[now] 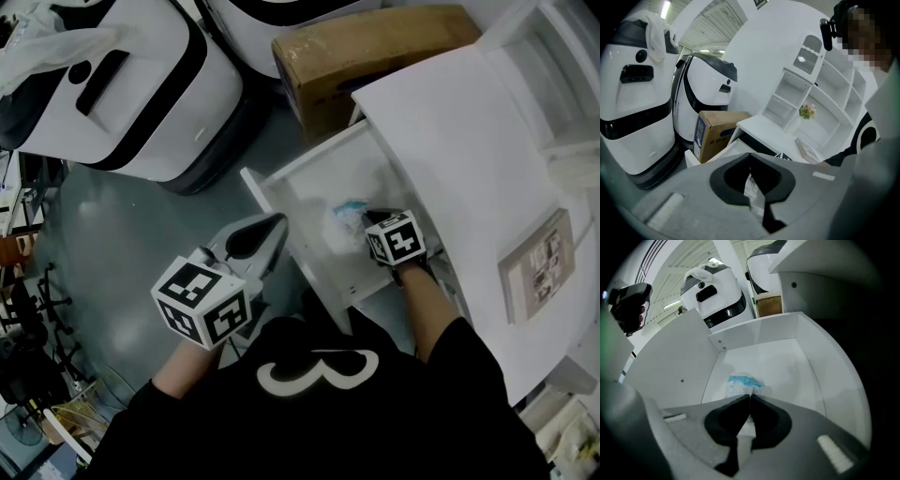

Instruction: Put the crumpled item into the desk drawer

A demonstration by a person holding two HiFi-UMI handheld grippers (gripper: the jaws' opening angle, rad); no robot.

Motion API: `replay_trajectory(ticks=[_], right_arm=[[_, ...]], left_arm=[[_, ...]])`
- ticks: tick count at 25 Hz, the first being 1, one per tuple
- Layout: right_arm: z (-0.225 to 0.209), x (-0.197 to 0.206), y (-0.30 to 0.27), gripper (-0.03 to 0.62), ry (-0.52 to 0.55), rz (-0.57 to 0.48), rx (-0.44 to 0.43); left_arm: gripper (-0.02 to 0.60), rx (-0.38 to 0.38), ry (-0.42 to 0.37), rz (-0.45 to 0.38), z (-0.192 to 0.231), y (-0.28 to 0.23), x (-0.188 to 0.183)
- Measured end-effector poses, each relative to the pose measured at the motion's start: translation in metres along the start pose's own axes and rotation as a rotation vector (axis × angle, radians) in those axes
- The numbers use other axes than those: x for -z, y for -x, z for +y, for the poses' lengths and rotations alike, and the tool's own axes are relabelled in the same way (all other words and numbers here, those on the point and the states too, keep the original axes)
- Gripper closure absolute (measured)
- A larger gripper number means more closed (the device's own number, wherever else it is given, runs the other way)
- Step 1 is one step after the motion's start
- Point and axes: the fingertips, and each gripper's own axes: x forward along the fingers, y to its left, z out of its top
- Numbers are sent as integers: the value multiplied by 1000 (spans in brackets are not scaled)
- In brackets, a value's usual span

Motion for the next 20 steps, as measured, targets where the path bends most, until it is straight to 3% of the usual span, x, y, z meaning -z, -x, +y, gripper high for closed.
replay_trajectory(ticks=[7,12,17,20], right_arm=[[2,-4,-2,570,-8,-10,-15],[-3,-10,11,430,-59,-57,20],[1,-18,40,416,-101,-152,40],[19,-34,72,416,-124,-284,22]], left_arm=[[572,0,12,9,7,-3,0],[572,14,13,13,6,-3,1],[572,49,3,-4,0,4,-1],[572,73,-6,-11,-4,15,-2]])
